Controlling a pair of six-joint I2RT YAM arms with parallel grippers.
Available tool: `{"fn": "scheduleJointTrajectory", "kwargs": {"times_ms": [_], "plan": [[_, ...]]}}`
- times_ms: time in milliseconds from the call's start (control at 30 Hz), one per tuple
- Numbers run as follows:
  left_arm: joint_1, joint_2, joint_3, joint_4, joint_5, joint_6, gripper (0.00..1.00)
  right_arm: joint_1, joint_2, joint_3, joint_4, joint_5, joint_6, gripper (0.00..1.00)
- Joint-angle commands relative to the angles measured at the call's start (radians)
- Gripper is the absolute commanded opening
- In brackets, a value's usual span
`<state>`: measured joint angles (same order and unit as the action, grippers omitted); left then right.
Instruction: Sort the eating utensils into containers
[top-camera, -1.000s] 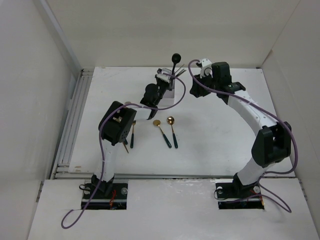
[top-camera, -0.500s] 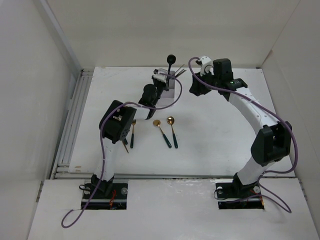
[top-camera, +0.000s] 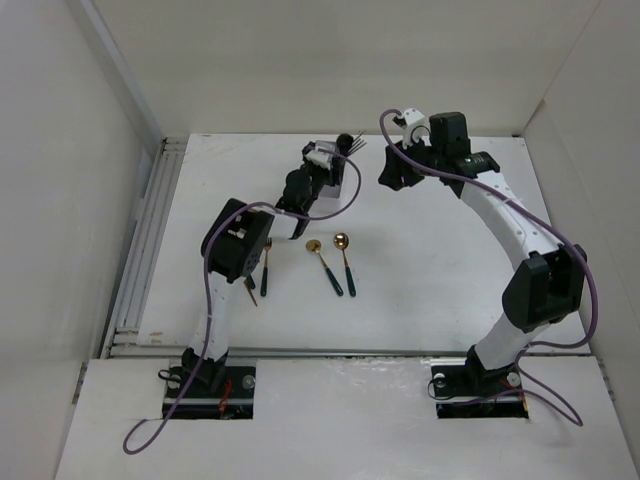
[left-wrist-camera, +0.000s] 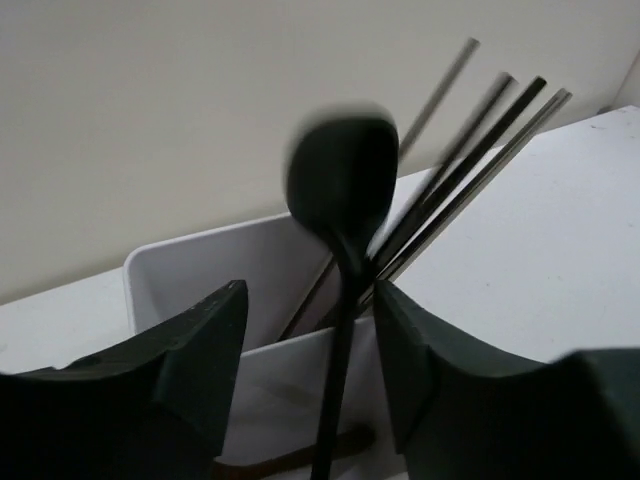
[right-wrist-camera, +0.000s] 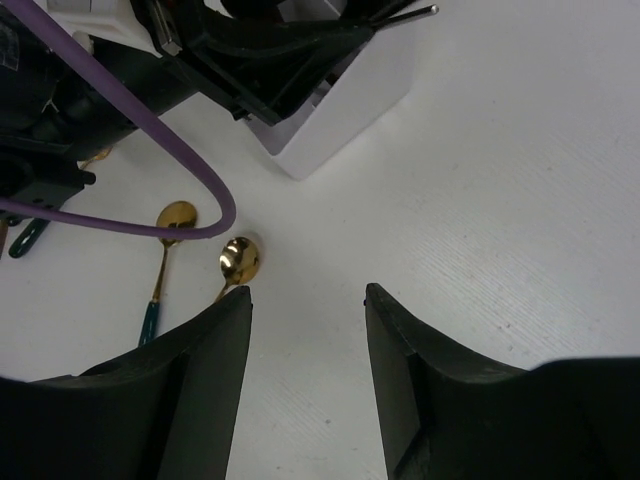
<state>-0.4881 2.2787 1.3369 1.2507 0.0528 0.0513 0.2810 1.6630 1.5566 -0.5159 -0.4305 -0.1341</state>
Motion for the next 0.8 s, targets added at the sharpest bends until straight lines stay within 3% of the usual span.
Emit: {"fn": "scheduleJointTrajectory", "kwargs": {"times_ms": [0,33,400,567,667,767], "plan": [[0.022,-0.030,0.005,0.087,0.067,-0.010,0.52,-0.006,0.003,0.042,-0.010,-0.036,0.001,0.55],[0.022,-0.042,-0.004,0.101,0.076,-0.010,0.58,-0.006,0.003,0.042,-0.010,-0.036,0.001,0.55],[0.022,-0.102,-0.024,0.154,0.153,-0.019,0.55,-0.006,-0.051,0.007,-0.001,-0.025,0.011,0.55],[0.013,-0.171,-0.042,0.182,0.183,-0.007,0.55,0.021,-0.062,-0.003,0.010,0.076,0.045,0.55],[0.002,-0.228,-0.061,0.191,0.183,0.024,0.62,0.049,-0.043,-0.013,0.022,0.104,0.094,0.56],[-0.009,-0.298,-0.123,0.228,0.093,0.094,0.67,0.070,-0.043,-0.023,0.095,0.136,0.177,0.57]]}}
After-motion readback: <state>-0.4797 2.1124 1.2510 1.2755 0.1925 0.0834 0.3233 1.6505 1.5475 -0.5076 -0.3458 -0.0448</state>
